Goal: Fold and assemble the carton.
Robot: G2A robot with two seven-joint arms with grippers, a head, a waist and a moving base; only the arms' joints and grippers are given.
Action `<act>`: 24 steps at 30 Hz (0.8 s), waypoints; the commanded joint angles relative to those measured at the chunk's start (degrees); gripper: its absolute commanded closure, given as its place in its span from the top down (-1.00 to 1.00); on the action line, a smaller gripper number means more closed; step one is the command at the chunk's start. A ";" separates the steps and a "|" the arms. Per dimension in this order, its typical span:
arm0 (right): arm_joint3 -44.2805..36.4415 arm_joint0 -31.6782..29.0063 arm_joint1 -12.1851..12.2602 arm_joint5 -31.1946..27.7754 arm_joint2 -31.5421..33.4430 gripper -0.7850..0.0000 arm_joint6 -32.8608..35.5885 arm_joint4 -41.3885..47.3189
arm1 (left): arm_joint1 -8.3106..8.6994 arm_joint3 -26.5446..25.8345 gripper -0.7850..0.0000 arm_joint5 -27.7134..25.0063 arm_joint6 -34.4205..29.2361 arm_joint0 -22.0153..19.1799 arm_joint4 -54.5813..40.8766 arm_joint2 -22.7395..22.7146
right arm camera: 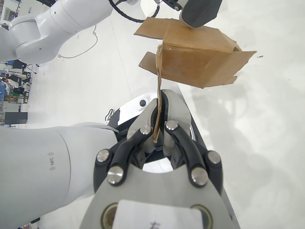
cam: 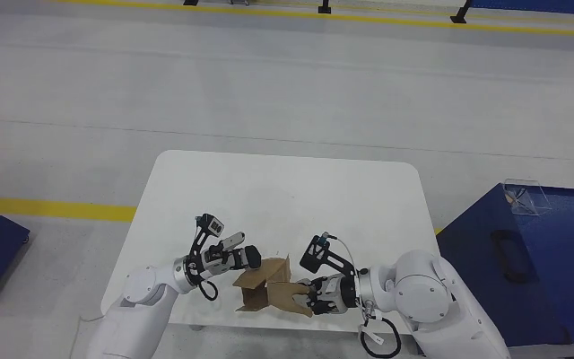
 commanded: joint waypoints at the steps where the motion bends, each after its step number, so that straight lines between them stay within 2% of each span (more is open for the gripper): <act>1: 0.00 0.00 0.00 0.00 0.00 -1.00 0.00 0.00 | 0.00 0.00 1.00 0.01 0.00 0.00 -0.01 0.00; 22: 0.00 0.00 0.00 0.00 0.00 -1.00 0.00 0.00 | 0.02 -0.18 1.00 -0.12 0.59 0.06 0.46 -0.08; 24: 0.17 -0.28 -0.03 0.40 -0.06 -1.00 -1.14 0.57 | 0.52 -4.73 1.00 -3.29 4.41 1.28 6.90 -1.42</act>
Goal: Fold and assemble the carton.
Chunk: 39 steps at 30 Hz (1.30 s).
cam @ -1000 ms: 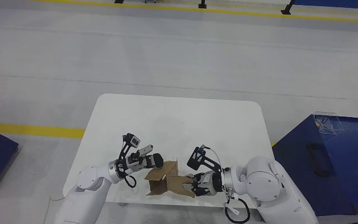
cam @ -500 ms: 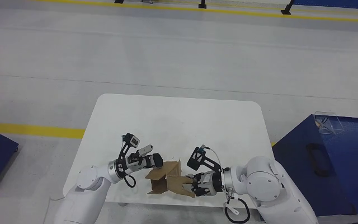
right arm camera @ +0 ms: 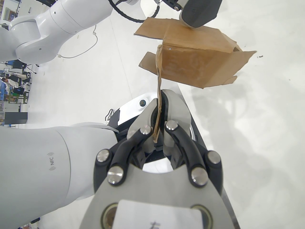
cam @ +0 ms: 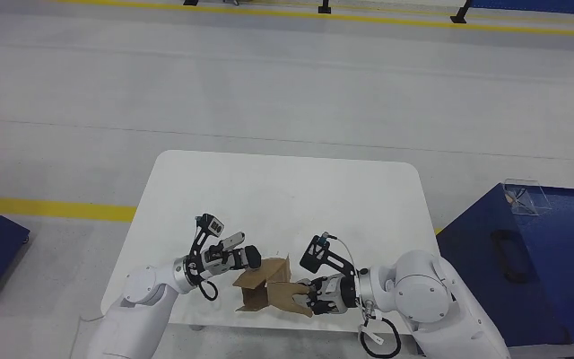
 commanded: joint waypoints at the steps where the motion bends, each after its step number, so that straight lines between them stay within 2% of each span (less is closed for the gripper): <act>1: 0.22 -0.22 -0.03 0.47 -0.17 -1.00 -1.15 1.65 | 0.73 -6.22 1.00 -3.20 5.27 2.06 10.02 -2.01; 3: 0.32 0.41 0.10 1.96 0.35 -1.00 -1.27 0.99 | 1.53 -12.22 1.00 -3.41 9.70 5.10 18.37 -4.77; 5: 0.82 0.99 0.10 3.87 -0.05 -1.00 -1.23 0.41 | 2.25 -18.34 1.00 -0.89 12.30 8.26 23.60 -7.68; 10: 2.91 4.23 -0.09 6.52 -1.80 -1.00 0.33 2.05 | 4.16 -31.95 1.00 5.48 10.33 14.43 37.73 -14.75; 12: 3.84 5.61 -0.19 7.03 -2.44 -1.00 0.59 2.76 | 4.68 -37.89 1.00 7.31 11.43 16.72 46.86 -16.25; 14: 4.45 6.83 -0.28 7.66 -2.91 -1.00 0.57 3.22 | 4.90 -42.41 1.00 8.80 15.63 20.24 55.30 -17.34; 17: 5.28 8.40 -0.43 8.24 -3.94 -1.00 0.63 4.00 | 5.00 -47.00 1.00 11.42 17.69 24.22 60.49 -16.61; 21: 6.66 10.31 -0.59 8.53 -5.09 -1.00 0.78 4.69 | 5.20 -48.74 1.00 16.41 18.79 25.86 69.61 -15.44; 23: 6.93 10.81 -0.63 8.97 -5.51 -1.00 0.33 4.44 | 5.22 -48.16 1.00 18.53 18.33 25.33 72.60 -13.74; 26: 7.62 11.41 -0.67 9.19 -5.94 -1.00 0.02 5.16 | 5.14 -46.28 1.00 21.15 16.06 23.25 72.25 -11.62; 39: 8.24 12.41 -0.57 8.53 -7.29 -1.00 -0.70 6.86 | 4.94 -40.18 1.00 23.92 12.56 15.77 74.46 -4.25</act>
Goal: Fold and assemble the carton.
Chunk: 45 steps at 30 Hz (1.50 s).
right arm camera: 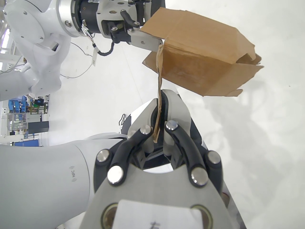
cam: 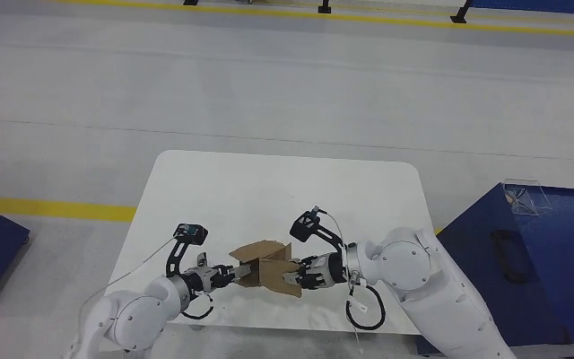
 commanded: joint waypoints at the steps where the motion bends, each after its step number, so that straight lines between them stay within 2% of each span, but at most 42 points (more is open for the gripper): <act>1: 0.03 -0.10 0.05 -0.30 -0.05 -1.00 -0.08 0.27 | -0.06 0.71 1.00 0.29 -0.11 -0.85 0.31 1.07; 2: -0.05 -0.25 0.10 -0.49 -0.10 -1.00 -0.22 0.39 | -0.13 1.16 1.00 0.99 0.11 -1.46 0.98 1.88; 4: -0.24 -0.50 0.17 -0.88 -0.08 -1.00 -0.57 0.54 | -0.28 2.00 0.84 2.11 0.18 -2.29 1.27 3.27; 5: -0.37 -0.68 0.22 -1.11 -0.04 -1.00 -0.81 0.49 | -0.35 2.40 0.52 2.78 0.15 -2.73 1.62 3.91; 7: -0.82 -1.14 0.35 -1.59 0.20 -1.00 -1.39 0.46 | -0.49 2.87 0.08 3.74 0.47 -3.46 2.21 5.17; 10: -1.57 -1.93 0.59 -2.03 0.77 -1.00 -1.82 0.51 | -0.66 3.46 -0.23 4.23 0.85 -4.10 1.41 6.24; 11: -1.78 -2.20 0.67 -2.10 0.92 -1.00 -1.87 0.47 | -0.70 3.62 -0.29 4.31 1.09 -4.23 1.34 6.49; 12: -1.94 -2.34 0.72 -2.16 1.01 -1.00 -1.91 0.39 | -0.71 3.73 -0.23 4.34 1.12 -4.30 1.27 6.67; 13: -2.20 -2.63 0.82 -2.29 1.14 -1.00 -1.95 0.38 | -0.74 3.93 -0.40 4.27 1.08 -4.49 1.10 6.98; 14: -2.33 -2.83 0.88 -2.31 1.25 -1.00 -2.05 0.40 | -0.77 3.91 -0.88 4.07 1.43 -4.61 0.84 7.12; 15: -2.43 -2.93 0.92 -2.34 1.31 -1.00 -2.11 0.36 | -0.78 3.93 -1.00 3.92 1.89 -4.59 0.72 7.18; 27: -3.58 -4.90 1.59 -2.25 2.27 -1.00 -3.63 -0.10 | -0.71 3.68 -1.00 2.58 3.88 -3.30 -1.65 7.47; 28: -3.57 -5.21 1.64 -1.97 2.62 -0.45 -4.30 0.29 | -0.73 3.79 -1.00 2.30 3.61 -3.18 -2.94 7.46; 29: -3.61 -5.45 1.72 -1.69 2.97 1.00 -4.41 0.52 | -0.78 3.85 -1.00 1.59 2.94 -3.12 -5.67 7.34; 31: -3.67 -5.50 1.75 -1.66 3.09 1.00 -4.39 0.53 | -0.80 3.81 -1.00 0.61 2.22 -3.17 -9.05 6.74; 38: -3.85 -5.79 1.89 -1.36 4.19 1.00 -6.13 -0.68 | -0.81 3.92 -1.00 0.65 2.30 -3.06 -9.26 6.76; 42: -6.77 -9.37 2.88 1.46 11.60 1.00 -12.48 -4.65 | -1.16 7.86 -1.00 6.40 -4.18 -5.17 -23.26 5.34; 45: -9.72 -14.28 3.48 1.24 18.54 1.00 -16.67 -0.47 | -1.95 14.93 -1.00 16.06 -10.18 -9.95 -38.33 5.18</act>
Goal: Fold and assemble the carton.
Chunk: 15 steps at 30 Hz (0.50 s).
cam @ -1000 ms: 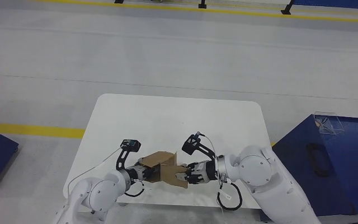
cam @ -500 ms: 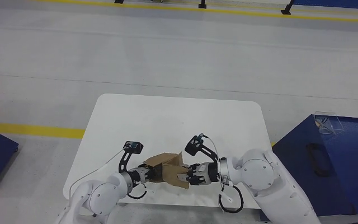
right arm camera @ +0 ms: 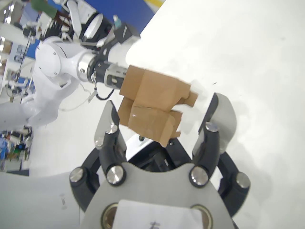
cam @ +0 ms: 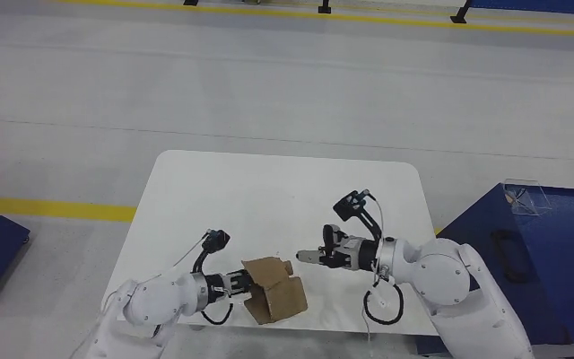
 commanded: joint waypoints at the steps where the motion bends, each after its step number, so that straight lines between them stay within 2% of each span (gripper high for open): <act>1: -1.71 -3.52 0.33 -1.38 5.16 1.00 -1.96 4.57 | -0.86 7.31 -1.00 7.89 -5.00 -4.08 -16.90 0.48; 2: -1.98 -4.00 0.39 -1.85 5.68 1.00 -1.83 5.03 | -1.32 10.96 -1.00 9.87 -7.31 -6.09 -22.90 1.13; 3: -1.98 -4.00 0.39 -1.85 5.68 1.00 -1.83 5.03 | -1.77 13.69 -1.00 9.64 -9.62 -8.09 -27.18 2.36; 4: -1.98 -4.00 0.39 -1.85 5.68 1.00 -1.83 5.03 | -1.90 14.56 -1.00 9.38 -10.27 -8.69 -28.10 2.86; 11: -1.98 -4.00 0.39 -1.85 5.68 1.00 -1.83 5.03 | -2.02 14.36 -1.00 9.27 -10.08 -8.33 -29.73 2.93; 15: -2.06 -4.84 0.37 -1.25 5.21 1.00 -4.58 2.58 | -2.98 15.33 -1.00 11.26 0.48 -8.11 -38.12 2.49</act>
